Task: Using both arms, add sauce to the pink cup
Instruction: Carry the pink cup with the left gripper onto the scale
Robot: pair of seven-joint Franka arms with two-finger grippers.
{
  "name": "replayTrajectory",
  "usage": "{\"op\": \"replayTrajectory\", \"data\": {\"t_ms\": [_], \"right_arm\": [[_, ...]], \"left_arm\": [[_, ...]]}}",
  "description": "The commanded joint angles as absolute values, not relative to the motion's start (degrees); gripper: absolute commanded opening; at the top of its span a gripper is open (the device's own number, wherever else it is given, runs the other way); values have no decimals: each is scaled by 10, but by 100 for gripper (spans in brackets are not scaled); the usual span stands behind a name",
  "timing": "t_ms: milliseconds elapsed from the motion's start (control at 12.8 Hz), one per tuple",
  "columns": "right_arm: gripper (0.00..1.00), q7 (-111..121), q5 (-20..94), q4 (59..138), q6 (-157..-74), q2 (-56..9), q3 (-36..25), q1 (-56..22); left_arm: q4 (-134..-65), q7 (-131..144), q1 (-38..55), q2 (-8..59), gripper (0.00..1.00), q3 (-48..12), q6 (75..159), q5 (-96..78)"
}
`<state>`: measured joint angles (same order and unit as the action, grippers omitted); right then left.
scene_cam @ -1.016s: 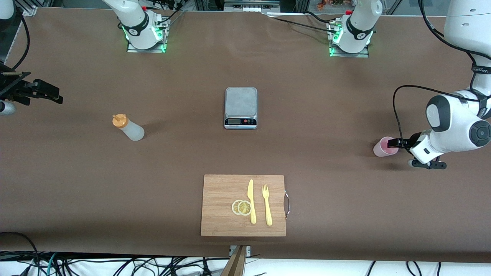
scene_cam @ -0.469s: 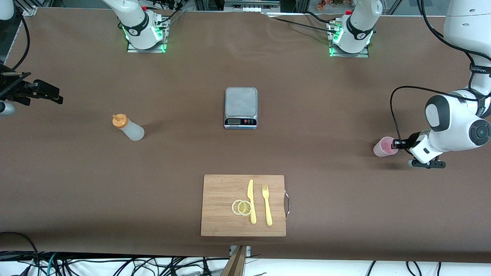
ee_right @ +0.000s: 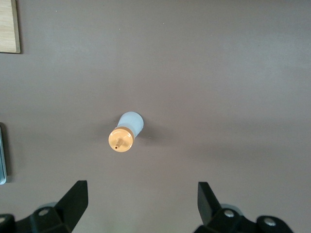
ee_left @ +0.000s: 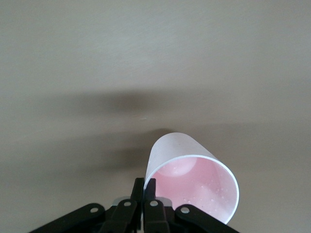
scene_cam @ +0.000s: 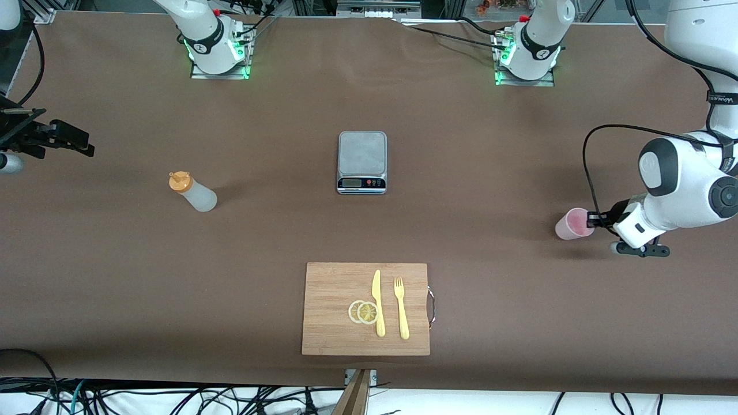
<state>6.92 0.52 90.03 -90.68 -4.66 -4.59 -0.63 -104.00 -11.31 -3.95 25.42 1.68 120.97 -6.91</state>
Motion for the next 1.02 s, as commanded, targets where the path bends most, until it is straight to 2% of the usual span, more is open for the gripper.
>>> {"op": "replayTrajectory", "data": {"t_ms": [0,547,938], "right_arm": [[100,69,0,885,-901,-52,-42,2],[100,71,1,885,-902,-52,-42,4],[100,69,4,884,-903,-56,-42,4]], "left_arm": [[-1026,-60,39,230,0,19,1188,-100],[-992,189,297,221,0,19,1161,-103],[-984,283,406,233,0,20,1186,-184]]}}
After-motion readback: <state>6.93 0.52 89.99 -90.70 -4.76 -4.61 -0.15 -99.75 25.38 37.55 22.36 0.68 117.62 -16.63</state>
